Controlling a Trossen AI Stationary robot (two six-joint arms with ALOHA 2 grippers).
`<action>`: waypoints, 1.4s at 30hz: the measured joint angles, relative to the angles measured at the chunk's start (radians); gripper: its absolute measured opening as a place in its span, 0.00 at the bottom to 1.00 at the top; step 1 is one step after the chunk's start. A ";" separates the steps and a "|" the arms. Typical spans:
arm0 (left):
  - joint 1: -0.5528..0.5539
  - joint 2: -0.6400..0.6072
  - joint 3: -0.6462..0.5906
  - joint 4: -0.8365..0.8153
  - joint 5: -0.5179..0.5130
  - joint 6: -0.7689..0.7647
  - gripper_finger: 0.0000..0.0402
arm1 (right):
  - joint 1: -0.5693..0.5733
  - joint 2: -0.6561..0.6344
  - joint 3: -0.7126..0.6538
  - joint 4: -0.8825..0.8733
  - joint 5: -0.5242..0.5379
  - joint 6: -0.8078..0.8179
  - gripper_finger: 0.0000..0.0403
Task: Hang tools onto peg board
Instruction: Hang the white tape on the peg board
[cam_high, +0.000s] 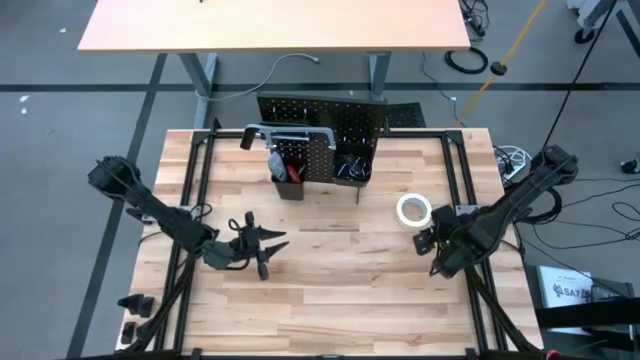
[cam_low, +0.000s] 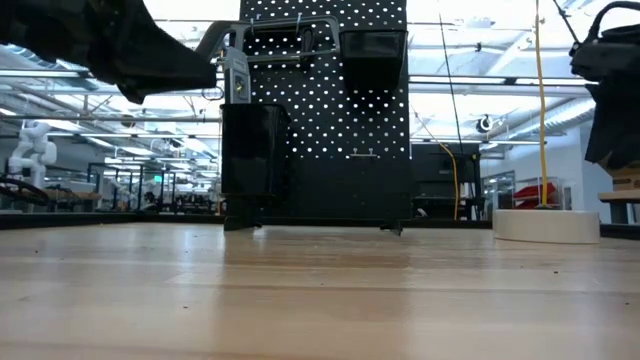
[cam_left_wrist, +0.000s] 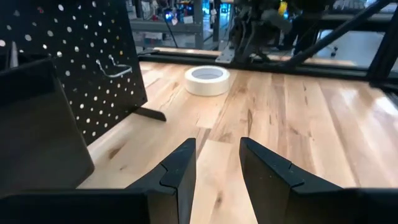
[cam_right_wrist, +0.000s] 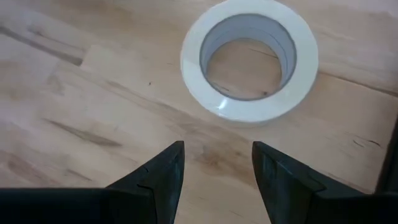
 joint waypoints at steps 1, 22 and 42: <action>0.001 0.008 0.000 -0.001 -0.002 0.000 0.32 | -0.012 -0.011 0.001 -0.001 -0.009 -0.013 0.45; 0.009 0.036 0.000 0.032 0.003 -0.007 0.32 | -0.375 0.201 0.001 0.020 -0.071 0.069 0.45; -0.002 0.035 0.000 0.033 0.021 0.000 0.32 | -0.408 0.430 0.070 0.357 -0.240 -0.303 0.45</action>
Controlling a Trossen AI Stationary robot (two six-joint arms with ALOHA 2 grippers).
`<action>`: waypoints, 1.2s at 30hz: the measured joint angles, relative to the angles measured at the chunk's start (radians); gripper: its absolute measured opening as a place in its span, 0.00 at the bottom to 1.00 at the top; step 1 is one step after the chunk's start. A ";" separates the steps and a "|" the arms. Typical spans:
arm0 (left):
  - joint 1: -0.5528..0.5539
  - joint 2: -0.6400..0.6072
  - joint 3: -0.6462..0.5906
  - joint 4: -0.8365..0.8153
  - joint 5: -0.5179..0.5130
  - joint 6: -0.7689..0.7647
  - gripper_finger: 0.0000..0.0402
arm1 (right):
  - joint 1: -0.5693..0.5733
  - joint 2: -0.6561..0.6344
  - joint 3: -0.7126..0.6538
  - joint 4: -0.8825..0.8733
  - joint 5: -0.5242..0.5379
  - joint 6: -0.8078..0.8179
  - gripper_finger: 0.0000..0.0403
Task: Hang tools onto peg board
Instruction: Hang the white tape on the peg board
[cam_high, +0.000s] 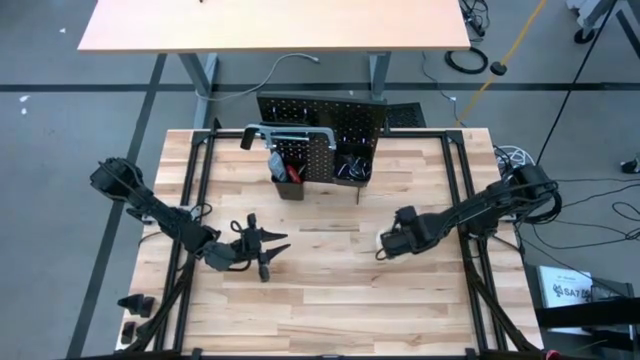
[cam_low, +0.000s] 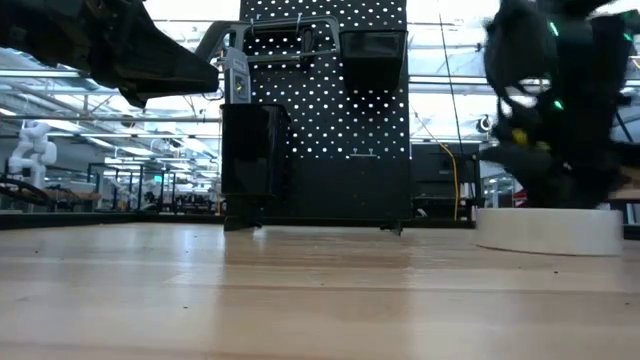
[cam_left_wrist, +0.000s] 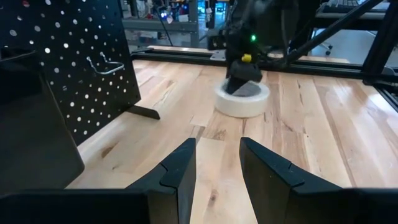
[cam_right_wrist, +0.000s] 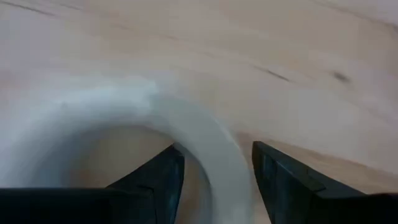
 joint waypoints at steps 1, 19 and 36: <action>0.000 0.000 0.000 0.001 0.000 0.000 0.32 | 0.002 -0.005 0.013 0.021 0.007 -0.026 0.45; 0.000 0.000 0.000 0.001 0.005 -0.002 0.32 | 0.003 0.005 0.014 0.098 0.067 -0.138 0.41; 0.000 0.000 0.000 0.001 0.005 -0.005 0.32 | 0.015 0.005 0.015 0.355 0.130 -0.319 0.17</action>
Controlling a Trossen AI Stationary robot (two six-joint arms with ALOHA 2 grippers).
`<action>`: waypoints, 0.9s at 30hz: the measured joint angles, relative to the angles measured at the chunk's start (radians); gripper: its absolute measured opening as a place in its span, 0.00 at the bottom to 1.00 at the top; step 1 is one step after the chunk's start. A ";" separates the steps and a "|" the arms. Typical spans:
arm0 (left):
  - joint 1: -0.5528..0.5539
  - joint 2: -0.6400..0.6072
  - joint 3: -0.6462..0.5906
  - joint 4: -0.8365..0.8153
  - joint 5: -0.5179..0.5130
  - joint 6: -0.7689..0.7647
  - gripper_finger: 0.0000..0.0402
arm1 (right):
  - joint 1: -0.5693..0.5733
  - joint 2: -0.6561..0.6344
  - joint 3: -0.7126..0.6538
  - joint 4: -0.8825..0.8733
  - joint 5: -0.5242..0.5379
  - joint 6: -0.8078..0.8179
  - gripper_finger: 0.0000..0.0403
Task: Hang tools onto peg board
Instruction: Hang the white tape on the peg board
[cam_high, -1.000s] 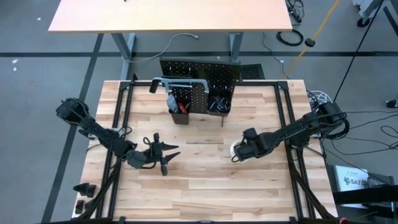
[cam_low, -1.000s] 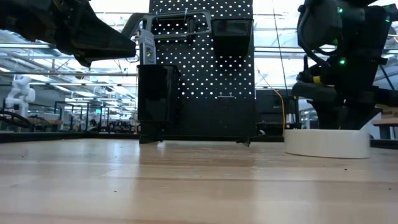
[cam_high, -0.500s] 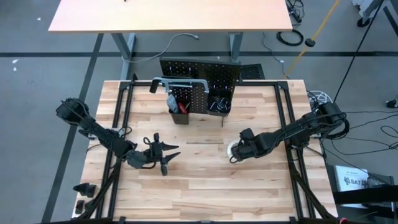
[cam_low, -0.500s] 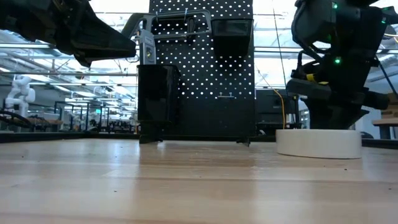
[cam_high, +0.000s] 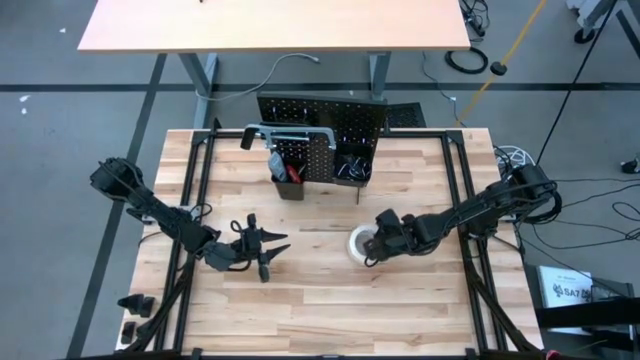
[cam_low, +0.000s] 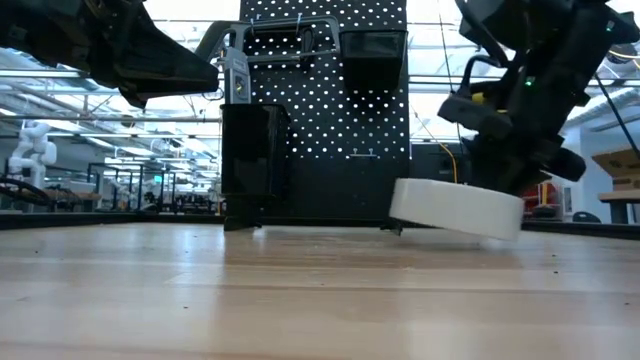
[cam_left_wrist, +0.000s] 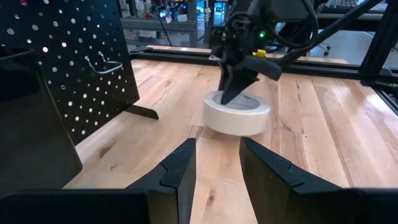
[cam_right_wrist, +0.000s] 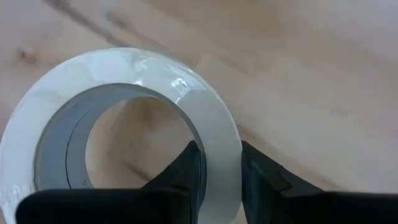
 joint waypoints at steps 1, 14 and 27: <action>0.000 0.000 0.000 0.000 0.000 0.000 0.32 | 0.004 0.000 0.000 -0.002 0.023 0.001 0.17; 0.000 0.000 0.000 0.000 0.000 0.001 0.32 | 0.101 -0.001 0.000 0.158 0.345 -0.001 0.17; 0.000 0.000 0.000 0.000 0.000 0.003 0.32 | 0.165 0.002 0.274 0.073 0.505 -0.226 0.17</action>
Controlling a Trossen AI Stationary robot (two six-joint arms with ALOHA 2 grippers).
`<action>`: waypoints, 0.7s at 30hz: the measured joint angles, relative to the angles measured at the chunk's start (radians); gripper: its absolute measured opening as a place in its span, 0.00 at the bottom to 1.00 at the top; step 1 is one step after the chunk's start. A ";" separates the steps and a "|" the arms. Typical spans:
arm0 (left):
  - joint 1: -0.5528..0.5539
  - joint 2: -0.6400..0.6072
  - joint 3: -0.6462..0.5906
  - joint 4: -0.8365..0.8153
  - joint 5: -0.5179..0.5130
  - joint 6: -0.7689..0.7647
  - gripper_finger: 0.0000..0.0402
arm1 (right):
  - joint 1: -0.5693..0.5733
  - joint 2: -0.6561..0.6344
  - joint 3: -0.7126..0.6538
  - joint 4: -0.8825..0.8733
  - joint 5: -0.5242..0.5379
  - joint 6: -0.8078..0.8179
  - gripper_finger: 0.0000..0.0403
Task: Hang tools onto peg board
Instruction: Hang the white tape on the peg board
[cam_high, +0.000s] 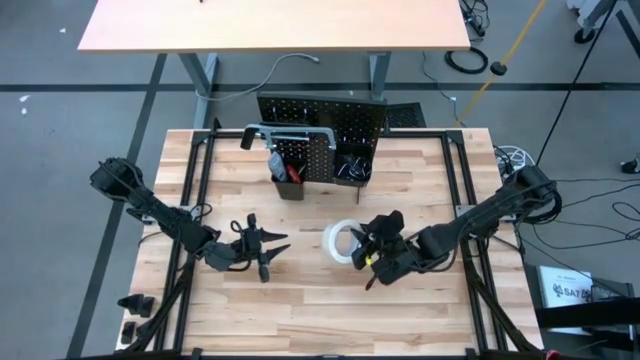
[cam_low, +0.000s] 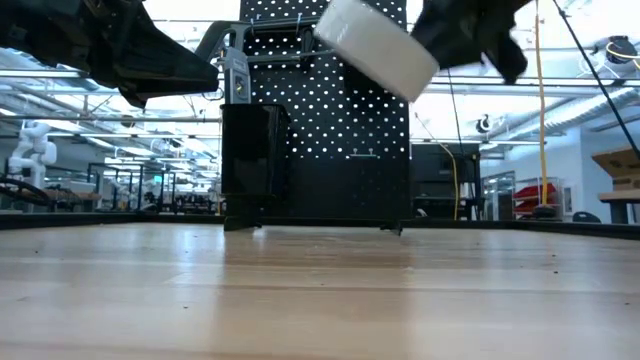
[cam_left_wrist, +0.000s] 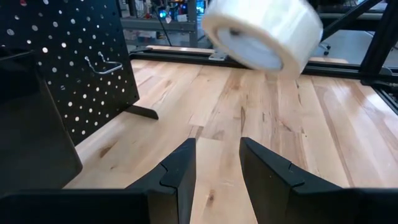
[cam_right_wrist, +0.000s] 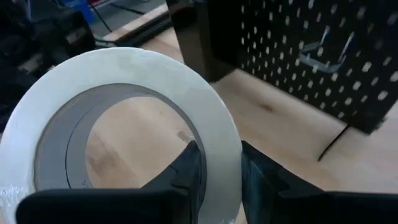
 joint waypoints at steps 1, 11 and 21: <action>0.000 0.000 0.000 0.000 0.000 0.000 0.32 | 0.007 0.004 0.028 -0.041 0.016 -0.001 0.17; 0.000 0.000 0.000 0.000 0.024 -0.005 0.32 | 0.017 0.235 0.164 -0.271 0.107 0.127 0.17; 0.000 0.000 0.000 -0.002 0.026 -0.007 0.32 | 0.012 0.451 0.323 -0.444 0.402 0.154 0.17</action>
